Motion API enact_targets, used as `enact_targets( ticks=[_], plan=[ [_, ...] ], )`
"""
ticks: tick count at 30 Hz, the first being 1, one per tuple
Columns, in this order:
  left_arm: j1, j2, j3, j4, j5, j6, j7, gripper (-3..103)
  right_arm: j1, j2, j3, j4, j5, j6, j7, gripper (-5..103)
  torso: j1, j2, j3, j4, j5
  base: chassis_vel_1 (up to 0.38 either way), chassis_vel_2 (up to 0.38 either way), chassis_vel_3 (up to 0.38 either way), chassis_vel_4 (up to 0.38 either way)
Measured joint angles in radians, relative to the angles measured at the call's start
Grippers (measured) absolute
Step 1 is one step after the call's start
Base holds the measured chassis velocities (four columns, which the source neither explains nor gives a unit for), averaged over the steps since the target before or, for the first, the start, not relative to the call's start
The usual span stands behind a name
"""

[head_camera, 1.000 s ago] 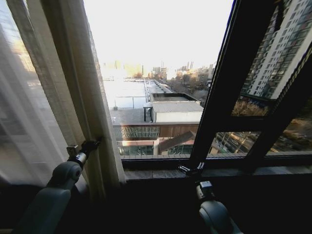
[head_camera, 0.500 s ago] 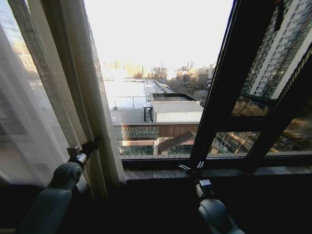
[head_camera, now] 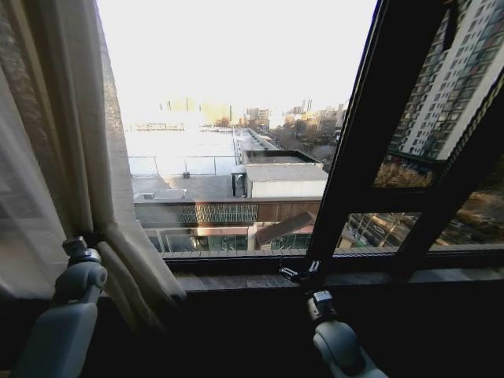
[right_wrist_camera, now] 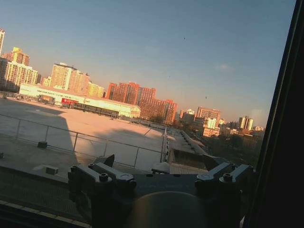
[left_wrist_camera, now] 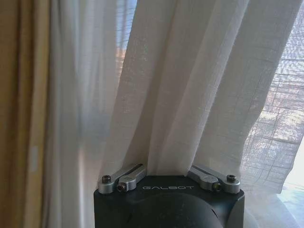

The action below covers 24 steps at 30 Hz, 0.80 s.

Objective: Open the curtains by pulling them apart, changing their state from closed to fully open.

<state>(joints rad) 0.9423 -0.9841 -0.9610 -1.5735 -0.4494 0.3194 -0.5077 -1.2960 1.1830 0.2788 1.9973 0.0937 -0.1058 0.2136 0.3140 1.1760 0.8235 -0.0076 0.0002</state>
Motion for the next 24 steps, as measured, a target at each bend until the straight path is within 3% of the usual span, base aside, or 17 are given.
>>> enact_targets(
  ticks=[1, 3, 5, 6, 8, 12, 14, 16, 17, 18, 21, 22, 24],
  plan=[
    [0.000, 0.000, 0.000, 0.000, 0.000, 0.000, 0.000, 0, 0.000, 0.000, 0.000, 0.000, 0.000, 0.000, 0.000, 100, 0.000, 0.000, 0.000, 0.0000, 0.0000, 0.000, 0.000, 0.000, 0.000],
    [0.006, 0.040, -0.103, 0.069, 0.008, -0.012, -0.102, 0, 0.007, 0.000, -0.015, -0.003, -0.002, 0.003, -0.004, 100, 0.000, 0.000, 0.000, 0.0000, 0.0000, 0.000, 0.000, 0.000, 0.000],
    [0.007, 0.046, -0.115, 0.078, 0.012, -0.013, -0.118, 0, 0.008, 0.001, -0.016, -0.004, -0.002, 0.003, -0.005, 100, 0.000, 0.000, 0.000, 0.0001, 0.0000, 0.000, 0.000, 0.000, 0.000],
    [0.020, 0.066, -0.159, 0.108, 0.032, -0.010, -0.174, 0, 0.009, 0.003, -0.024, -0.005, -0.003, 0.003, -0.006, 100, 0.000, 0.000, 0.000, 0.0005, -0.0001, 0.000, 0.000, 0.000, 0.000],
    [0.037, 0.072, -0.181, 0.111, 0.053, 0.005, -0.192, -2, 0.009, 0.005, -0.030, -0.006, -0.005, 0.003, -0.006, 100, 0.000, 0.000, 0.000, 0.0011, -0.0006, 0.000, 0.000, 0.000, 0.000],
    [0.059, 0.063, -0.183, 0.075, 0.066, 0.036, -0.196, 7, 0.009, 0.007, -0.034, -0.006, -0.006, 0.003, -0.007, 100, 0.000, 0.000, 0.000, 0.0002, -0.0004, 0.000, 0.000, 0.000, 0.000],
    [0.071, 0.047, -0.162, 0.039, 0.066, 0.047, -0.186, 18, 0.010, 0.007, -0.033, -0.005, -0.006, 0.003, -0.007, 100, 0.000, 0.000, 0.000, -0.0003, -0.0003, 0.000, 0.000, 0.000, 0.000],
    [0.095, 0.027, -0.133, -0.011, 0.066, 0.057, -0.149, 29, 0.008, 0.005, -0.028, 0.000, -0.006, 0.003, -0.007, 100, 0.000, 0.000, 0.000, -0.0004, -0.0001, 0.000, 0.000, 0.000, 0.000],
    [0.112, 0.017, -0.124, -0.041, 0.060, 0.061, -0.106, 29, 0.006, 0.004, -0.025, 0.002, -0.006, 0.003, -0.006, 100, 0.000, 0.000, 0.000, -0.0004, -0.0001, 0.000, 0.000, 0.000, 0.000],
    [0.112, 0.017, -0.124, -0.041, 0.060, 0.061, -0.106, 29, 0.006, 0.004, -0.025, 0.002, -0.006, 0.003, -0.006, 100, 0.000, 0.000, 0.000, -0.0004, -0.0001, 0.000, 0.000, 0.000, 0.000],
    [0.176, -0.015, -0.104, -0.147, 0.033, 0.064, 0.050, 45, -0.001, 0.003, -0.018, 0.009, -0.004, 0.002, -0.005, 100, 0.000, 0.000, 0.000, -0.0003, -0.0001, 0.000, 0.000, 0.000, 0.000],
    [0.176, -0.015, -0.104, -0.147, 0.033, 0.064, 0.050, 45, -0.001, 0.003, -0.018, 0.009, -0.004, 0.002, -0.005, 100, 0.000, 0.000, 0.000, -0.0003, -0.0001, 0.000, 0.000, 0.000, 0.000],
    [0.245, -0.055, -0.088, -0.262, 0.022, 0.055, 0.218, 57, -0.011, 0.004, -0.004, 0.020, 0.001, -0.001, -0.002, 100, 0.000, 0.000, 0.000, 0.0003, 0.0002, 0.000, 0.000, 0.000, 0.000]
  ],
)
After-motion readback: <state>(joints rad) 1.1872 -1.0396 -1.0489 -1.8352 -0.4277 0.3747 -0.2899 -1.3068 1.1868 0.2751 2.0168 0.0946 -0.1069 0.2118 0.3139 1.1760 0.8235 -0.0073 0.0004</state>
